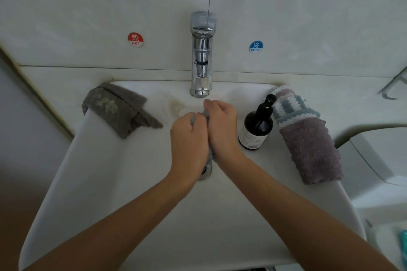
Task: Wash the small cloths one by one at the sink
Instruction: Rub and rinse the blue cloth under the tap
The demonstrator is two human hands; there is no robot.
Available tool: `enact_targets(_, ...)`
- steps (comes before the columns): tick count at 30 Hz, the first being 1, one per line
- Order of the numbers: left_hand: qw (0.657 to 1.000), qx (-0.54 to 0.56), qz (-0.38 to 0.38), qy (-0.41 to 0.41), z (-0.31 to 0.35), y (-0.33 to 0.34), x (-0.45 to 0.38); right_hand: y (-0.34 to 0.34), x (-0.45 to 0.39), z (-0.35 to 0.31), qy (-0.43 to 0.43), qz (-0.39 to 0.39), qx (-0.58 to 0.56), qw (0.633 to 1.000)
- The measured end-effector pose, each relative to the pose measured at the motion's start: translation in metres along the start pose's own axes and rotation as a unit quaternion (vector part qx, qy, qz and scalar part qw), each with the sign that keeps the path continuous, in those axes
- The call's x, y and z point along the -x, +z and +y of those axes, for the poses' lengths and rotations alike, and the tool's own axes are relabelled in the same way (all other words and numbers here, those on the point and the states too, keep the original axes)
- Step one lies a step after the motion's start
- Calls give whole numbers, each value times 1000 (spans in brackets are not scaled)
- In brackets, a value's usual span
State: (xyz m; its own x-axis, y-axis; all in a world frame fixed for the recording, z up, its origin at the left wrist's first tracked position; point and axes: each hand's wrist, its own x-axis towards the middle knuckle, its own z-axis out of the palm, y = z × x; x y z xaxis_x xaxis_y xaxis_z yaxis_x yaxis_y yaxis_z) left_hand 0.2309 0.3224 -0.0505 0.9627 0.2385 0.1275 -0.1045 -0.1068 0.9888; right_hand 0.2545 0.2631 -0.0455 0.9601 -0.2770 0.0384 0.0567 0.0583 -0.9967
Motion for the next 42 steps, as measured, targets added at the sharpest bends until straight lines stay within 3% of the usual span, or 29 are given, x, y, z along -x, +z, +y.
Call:
enact_targets(5,1000,14,-7,-15,1,2,-17,-5,16,7,15,-3,-9,1000)
enact_targets(10,999,-14,6,45,2,3,9,-5,1,-1,62,-23,-30,997)
enact_targets(16,1000,13,25,-2,-3,2,-19,-2,19,5,24,-16,4,1000)
enact_targets(22,999,5,23,25,5,6,2,-2,7,4,40,17,-10,999)
enact_targets(27,999,5,36,18,-1,0,-6,-1,19,6,19,-13,4,1000)
enact_targets(30,998,-21,30,51,2,5,13,-4,2,3,61,-13,-6,998)
enact_targets(42,997,6,17,77,-2,4,-7,-3,11,0,-13,6,0,1000)
